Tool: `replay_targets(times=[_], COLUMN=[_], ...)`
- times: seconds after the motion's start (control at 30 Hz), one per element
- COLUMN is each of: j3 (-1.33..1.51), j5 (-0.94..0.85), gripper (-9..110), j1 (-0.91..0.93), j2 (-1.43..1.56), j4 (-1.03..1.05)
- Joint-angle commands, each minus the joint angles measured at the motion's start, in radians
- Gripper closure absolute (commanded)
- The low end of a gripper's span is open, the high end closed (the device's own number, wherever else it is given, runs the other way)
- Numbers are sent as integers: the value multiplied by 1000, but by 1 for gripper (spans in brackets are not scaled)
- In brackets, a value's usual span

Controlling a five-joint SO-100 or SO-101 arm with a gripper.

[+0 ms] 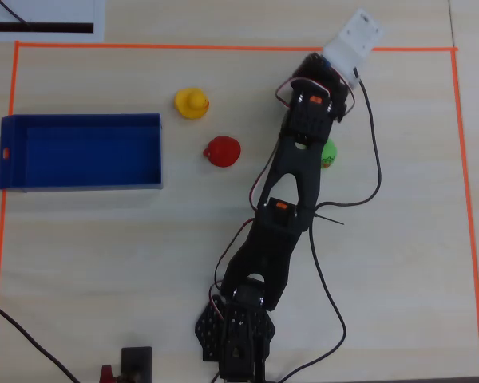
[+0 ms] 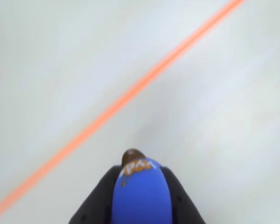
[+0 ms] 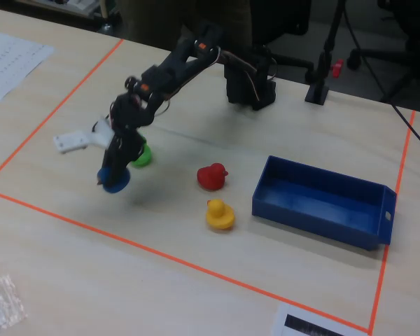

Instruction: Grasp blue duck and put it into box.

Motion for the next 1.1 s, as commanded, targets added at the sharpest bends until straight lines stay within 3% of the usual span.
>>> replay_targets(times=[0.0, 0.13, 0.27, 0.43, 0.53, 0.67, 0.9, 0.97, 1.07], j3=[-201, -187, -97, -91, -81, -5, 126, 235, 430], j5=[215, 354, 472, 565, 572, 515, 453, 425, 402], gripper=[101, 101, 101, 101, 101, 74, 60, 65, 86], j1=[-259, -540, -782, -925, -965, -977, -882, -845, -775], j2=[184, 225, 210, 86, 29, 3, 129, 238, 454], j4=[476, 614, 611, 535, 523, 506, 472, 449, 393])
